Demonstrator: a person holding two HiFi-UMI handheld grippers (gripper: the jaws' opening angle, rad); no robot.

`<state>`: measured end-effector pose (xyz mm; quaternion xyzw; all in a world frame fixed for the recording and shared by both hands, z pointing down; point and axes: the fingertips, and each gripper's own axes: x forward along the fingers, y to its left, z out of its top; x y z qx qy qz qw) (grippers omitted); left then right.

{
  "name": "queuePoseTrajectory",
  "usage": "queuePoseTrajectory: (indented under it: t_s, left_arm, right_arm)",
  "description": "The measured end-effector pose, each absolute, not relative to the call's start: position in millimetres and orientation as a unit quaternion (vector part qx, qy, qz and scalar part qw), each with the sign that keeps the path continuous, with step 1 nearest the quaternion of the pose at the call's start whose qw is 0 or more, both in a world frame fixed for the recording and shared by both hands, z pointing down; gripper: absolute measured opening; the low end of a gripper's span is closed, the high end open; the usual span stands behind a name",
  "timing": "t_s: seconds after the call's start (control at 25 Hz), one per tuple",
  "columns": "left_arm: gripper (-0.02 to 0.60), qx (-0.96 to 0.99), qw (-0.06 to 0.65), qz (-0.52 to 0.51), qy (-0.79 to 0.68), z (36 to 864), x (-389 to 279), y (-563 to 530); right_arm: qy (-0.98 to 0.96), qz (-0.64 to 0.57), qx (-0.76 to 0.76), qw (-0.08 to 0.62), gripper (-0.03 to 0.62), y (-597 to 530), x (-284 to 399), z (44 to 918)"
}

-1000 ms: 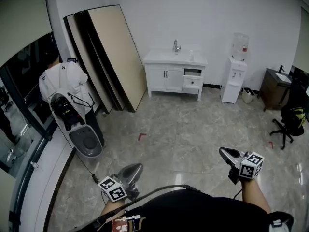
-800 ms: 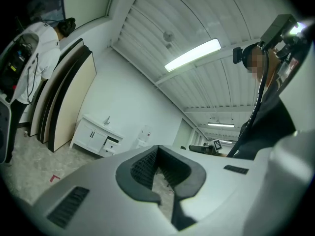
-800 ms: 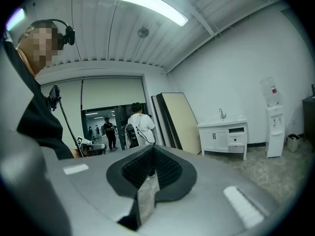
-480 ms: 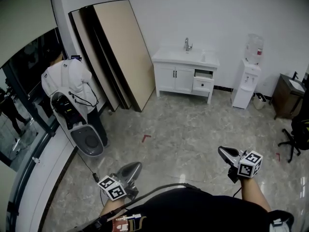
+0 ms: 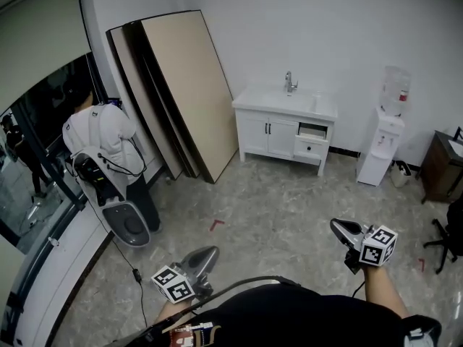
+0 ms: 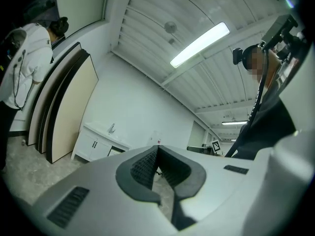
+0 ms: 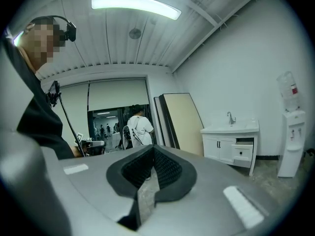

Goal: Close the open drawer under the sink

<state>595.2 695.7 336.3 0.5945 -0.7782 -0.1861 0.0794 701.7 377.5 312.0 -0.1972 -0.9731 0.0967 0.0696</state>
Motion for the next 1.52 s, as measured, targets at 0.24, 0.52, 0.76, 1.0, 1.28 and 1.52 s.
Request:
queuePoseTrajectory:
  t_s: [0.24,0.52,0.76,1.0,1.28,1.52]
  left_arm:
    - [0.0,0.596,0.102,-0.173,-0.777,341.5,567.4,650.4]
    - [0.0,0.617,0.103,-0.186,-0.758,348.7,500.8,633.6]
    - [0.0,0.633,0.101,-0.181,-0.745,340.0,406.6,657.1]
    - [0.0,0.643,0.089,-0.183,-0.738,331.1,312.3,696.4]
    - [0.0,0.641,0.1,-0.187,-0.738,343.2,235.4,717.5]
    - [0.0,0.63,0.104,-0.189,-0.746,352.6,192.8,705.2]
  right_arm:
    - [-0.97,0.13,-0.192,0.068,0.002,334.4,671.7,326.4]
    - [-0.972,0.158,-0.163,0.063,0.002,322.3,620.2,331.1]
    - [-0.977,0.127,-0.16,0.058,0.002,365.1,538.7,310.3]
    - [-0.98,0.116,-0.152,0.054,0.002,408.6,453.6,298.6]
    - [-0.978,0.11,-0.161,0.076,0.002,437.2,383.7,309.3]
    - [-0.977,0.124,-0.156,0.075,0.002,406.7,333.7,316.1]
